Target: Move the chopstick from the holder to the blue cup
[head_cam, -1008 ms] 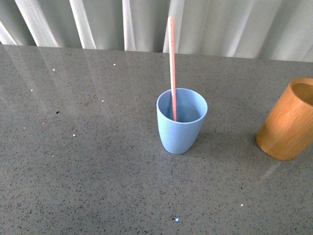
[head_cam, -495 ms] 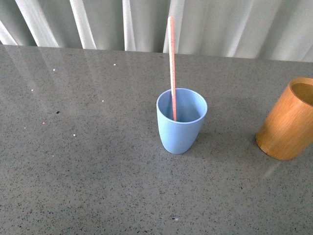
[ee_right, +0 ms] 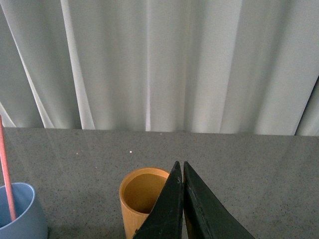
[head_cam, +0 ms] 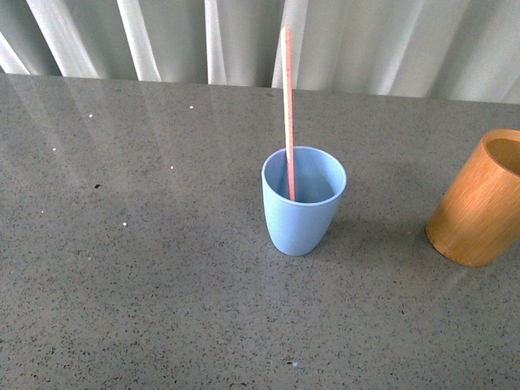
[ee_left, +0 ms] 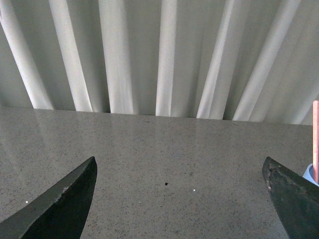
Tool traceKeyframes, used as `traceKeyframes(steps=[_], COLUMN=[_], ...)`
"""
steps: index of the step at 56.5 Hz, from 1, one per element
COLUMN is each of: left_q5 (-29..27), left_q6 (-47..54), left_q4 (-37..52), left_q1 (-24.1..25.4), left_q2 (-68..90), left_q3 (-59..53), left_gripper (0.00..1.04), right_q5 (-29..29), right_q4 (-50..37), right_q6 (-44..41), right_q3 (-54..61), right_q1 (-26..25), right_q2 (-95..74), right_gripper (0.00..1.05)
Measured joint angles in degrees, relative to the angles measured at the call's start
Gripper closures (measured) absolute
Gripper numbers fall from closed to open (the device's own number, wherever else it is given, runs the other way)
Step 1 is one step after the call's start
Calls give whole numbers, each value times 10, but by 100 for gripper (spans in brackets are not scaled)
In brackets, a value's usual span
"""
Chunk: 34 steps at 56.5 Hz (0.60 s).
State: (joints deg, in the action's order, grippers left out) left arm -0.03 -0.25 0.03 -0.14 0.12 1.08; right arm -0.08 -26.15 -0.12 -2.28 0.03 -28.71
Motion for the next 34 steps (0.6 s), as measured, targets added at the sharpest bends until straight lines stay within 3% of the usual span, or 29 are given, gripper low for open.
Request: traceKeyframes(steps=[6, 34], left_q5=[0, 0], left_q6=[0, 0], left_q4=[0, 0], left_q1=[0, 0], left_q2=[0, 0], left_q3=[0, 0], left_gripper=[7, 7], right_q5=[0, 0], right_q4=[-12, 120], right_q6=[0, 0], right_q3=[10, 10], right_q1=[0, 0], right_q2=[11, 148], right_gripper=[104, 104])
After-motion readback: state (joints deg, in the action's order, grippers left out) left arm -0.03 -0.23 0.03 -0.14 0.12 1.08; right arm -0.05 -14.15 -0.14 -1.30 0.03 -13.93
